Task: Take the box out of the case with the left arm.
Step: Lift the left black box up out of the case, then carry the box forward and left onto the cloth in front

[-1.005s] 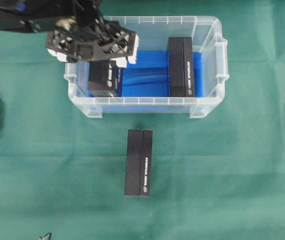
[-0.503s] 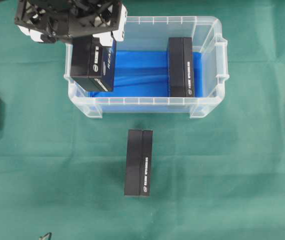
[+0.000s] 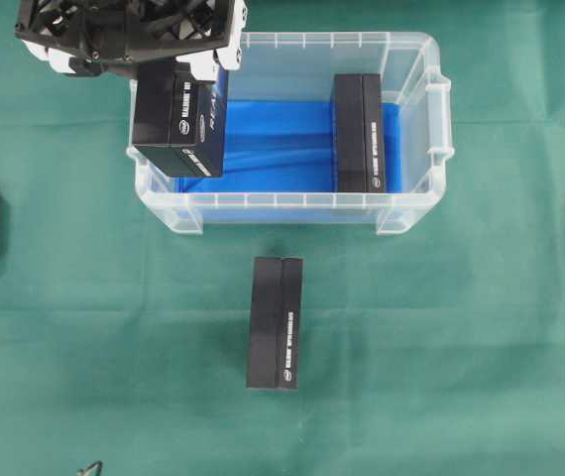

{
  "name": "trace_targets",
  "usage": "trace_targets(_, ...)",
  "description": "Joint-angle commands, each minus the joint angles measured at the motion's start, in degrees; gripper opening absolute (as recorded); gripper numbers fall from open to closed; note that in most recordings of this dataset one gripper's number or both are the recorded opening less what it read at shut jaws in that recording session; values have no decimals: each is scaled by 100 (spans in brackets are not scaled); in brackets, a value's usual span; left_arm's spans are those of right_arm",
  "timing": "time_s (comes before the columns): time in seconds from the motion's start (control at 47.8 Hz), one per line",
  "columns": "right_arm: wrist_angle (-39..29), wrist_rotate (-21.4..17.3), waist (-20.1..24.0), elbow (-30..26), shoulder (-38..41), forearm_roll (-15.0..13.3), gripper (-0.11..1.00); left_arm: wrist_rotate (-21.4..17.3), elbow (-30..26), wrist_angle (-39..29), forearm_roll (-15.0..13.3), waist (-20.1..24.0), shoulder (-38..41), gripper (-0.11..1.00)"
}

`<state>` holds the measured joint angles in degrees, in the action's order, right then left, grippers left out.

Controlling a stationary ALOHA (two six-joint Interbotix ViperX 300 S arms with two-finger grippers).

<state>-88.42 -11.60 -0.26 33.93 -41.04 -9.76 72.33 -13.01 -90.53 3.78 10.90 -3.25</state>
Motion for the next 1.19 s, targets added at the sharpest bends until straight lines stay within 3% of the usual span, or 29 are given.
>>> trace_targets(0.0, 26, 0, -9, -53, 0, -18, 0, 18, -149, 18, 18, -9, -211, 63)
trace_targets(1.173, 26, 0, -9, -53, -9, -18, 0, 18, -62, 26, 44, -9, -211, 63)
